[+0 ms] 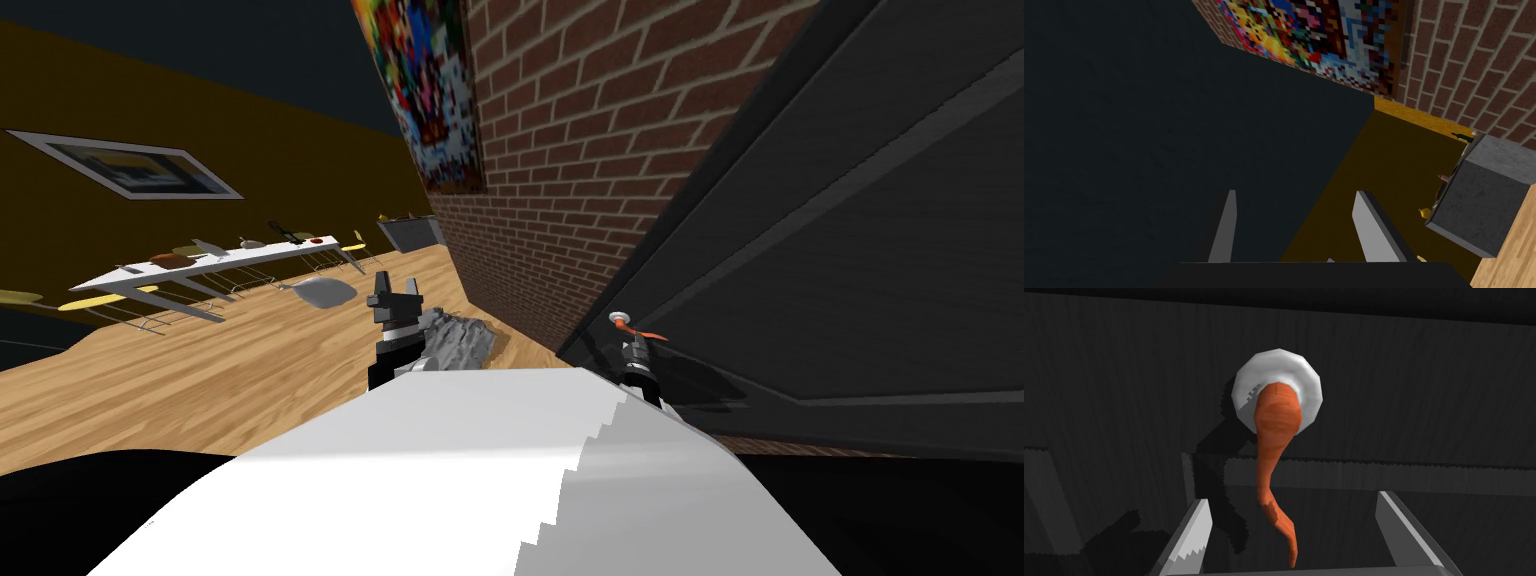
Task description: Pull the door open
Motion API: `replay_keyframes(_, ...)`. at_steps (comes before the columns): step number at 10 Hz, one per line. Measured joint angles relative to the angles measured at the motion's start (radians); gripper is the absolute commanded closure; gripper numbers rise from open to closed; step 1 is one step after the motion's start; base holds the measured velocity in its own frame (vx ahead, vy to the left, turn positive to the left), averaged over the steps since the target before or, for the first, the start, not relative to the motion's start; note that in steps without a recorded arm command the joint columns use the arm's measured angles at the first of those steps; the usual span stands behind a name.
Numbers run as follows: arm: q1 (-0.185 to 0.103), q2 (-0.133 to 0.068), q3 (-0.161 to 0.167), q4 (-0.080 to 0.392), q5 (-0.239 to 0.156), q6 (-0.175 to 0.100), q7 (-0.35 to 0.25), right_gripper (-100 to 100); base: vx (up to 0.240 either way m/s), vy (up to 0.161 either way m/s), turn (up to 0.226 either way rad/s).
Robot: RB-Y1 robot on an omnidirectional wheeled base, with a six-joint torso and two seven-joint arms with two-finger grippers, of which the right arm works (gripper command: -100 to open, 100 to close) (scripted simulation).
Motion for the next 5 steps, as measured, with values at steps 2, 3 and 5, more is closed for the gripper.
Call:
replay_keyframes(2,-0.009,0.002,-0.003,0.008,-0.001,0.001,0.007,-100,0.163,-0.130,0.025)
replay_keyframes(3,-0.014,0.003,-0.005,0.013,-0.002,0.001,0.010,-100,0.152,-0.123,0.019)
replay_keyframes(5,-0.017,0.004,-0.007,0.014,-0.002,0.003,0.014,100,0.026,-0.024,0.004)
